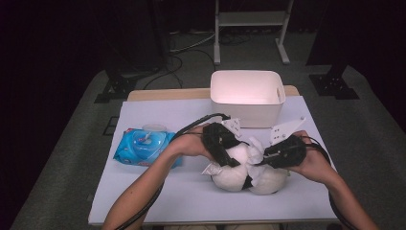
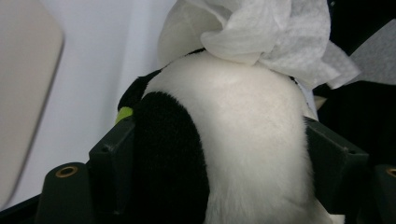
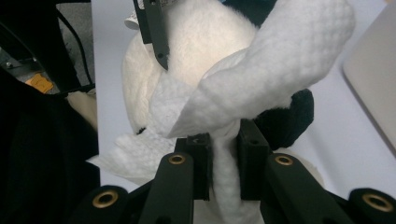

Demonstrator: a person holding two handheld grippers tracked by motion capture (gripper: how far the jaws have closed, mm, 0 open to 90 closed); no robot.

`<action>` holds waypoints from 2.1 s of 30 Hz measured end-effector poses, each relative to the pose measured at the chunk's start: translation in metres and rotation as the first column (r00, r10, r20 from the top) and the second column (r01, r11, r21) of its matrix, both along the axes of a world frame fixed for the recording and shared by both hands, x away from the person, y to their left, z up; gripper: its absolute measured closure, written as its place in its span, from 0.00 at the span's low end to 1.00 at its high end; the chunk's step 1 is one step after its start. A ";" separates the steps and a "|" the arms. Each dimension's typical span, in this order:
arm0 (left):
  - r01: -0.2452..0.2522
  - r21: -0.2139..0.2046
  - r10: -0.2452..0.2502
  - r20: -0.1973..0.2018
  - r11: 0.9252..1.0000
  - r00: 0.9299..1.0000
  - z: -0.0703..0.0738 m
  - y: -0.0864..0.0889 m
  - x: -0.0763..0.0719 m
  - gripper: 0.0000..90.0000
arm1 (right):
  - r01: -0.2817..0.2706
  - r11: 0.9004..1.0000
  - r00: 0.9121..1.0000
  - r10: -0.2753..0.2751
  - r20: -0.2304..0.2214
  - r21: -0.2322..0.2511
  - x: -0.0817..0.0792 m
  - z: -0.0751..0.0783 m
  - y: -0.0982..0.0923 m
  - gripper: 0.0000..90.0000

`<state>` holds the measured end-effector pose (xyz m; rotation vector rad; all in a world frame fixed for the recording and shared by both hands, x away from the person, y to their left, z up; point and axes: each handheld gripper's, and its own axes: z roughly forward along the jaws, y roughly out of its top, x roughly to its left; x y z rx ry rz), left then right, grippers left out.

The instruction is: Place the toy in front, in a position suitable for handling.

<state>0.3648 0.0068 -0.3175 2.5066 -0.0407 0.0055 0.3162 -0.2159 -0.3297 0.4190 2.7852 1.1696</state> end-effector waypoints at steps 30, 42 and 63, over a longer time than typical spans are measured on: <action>-0.035 -0.093 0.036 0.013 0.995 0.999 -0.011 0.032 -0.029 0.12 | -0.034 0.995 0.997 0.028 -0.067 -0.094 0.008 -0.008 0.019 0.88; -0.055 -0.124 0.050 -0.042 0.991 0.998 -0.022 0.042 -0.031 0.15 | -0.045 0.995 0.997 0.039 -0.067 -0.092 -0.009 -0.012 0.016 0.88; -0.036 -0.161 0.029 -0.043 0.986 0.999 -0.031 0.042 -0.038 0.16 | -0.045 0.990 0.999 0.042 -0.020 -0.136 -0.008 0.004 0.013 0.88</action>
